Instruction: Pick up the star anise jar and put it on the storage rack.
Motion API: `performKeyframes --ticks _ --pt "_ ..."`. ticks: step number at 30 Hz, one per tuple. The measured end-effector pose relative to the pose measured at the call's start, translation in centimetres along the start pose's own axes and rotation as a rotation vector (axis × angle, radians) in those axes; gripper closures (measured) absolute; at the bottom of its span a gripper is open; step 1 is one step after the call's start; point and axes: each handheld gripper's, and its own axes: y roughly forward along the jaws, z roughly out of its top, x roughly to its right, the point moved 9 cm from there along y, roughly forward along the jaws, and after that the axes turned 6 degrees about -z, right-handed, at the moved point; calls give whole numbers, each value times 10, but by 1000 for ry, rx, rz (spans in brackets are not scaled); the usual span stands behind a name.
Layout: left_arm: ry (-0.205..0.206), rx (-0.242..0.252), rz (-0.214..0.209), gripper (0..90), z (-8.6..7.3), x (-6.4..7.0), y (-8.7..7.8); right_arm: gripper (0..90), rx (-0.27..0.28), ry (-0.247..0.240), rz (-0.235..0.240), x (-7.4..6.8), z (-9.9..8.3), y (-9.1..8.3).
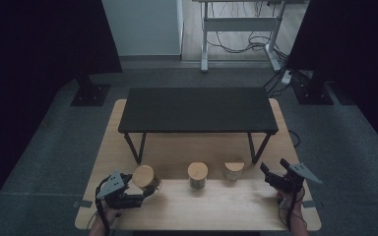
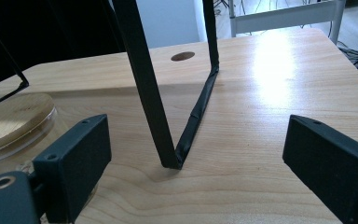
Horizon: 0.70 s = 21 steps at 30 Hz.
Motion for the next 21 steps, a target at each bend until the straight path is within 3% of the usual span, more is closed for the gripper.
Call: performKeyframes --ticks 21 --pt "23 4 8 253 11 -1 -1 73 0 0 1 0 0 0"
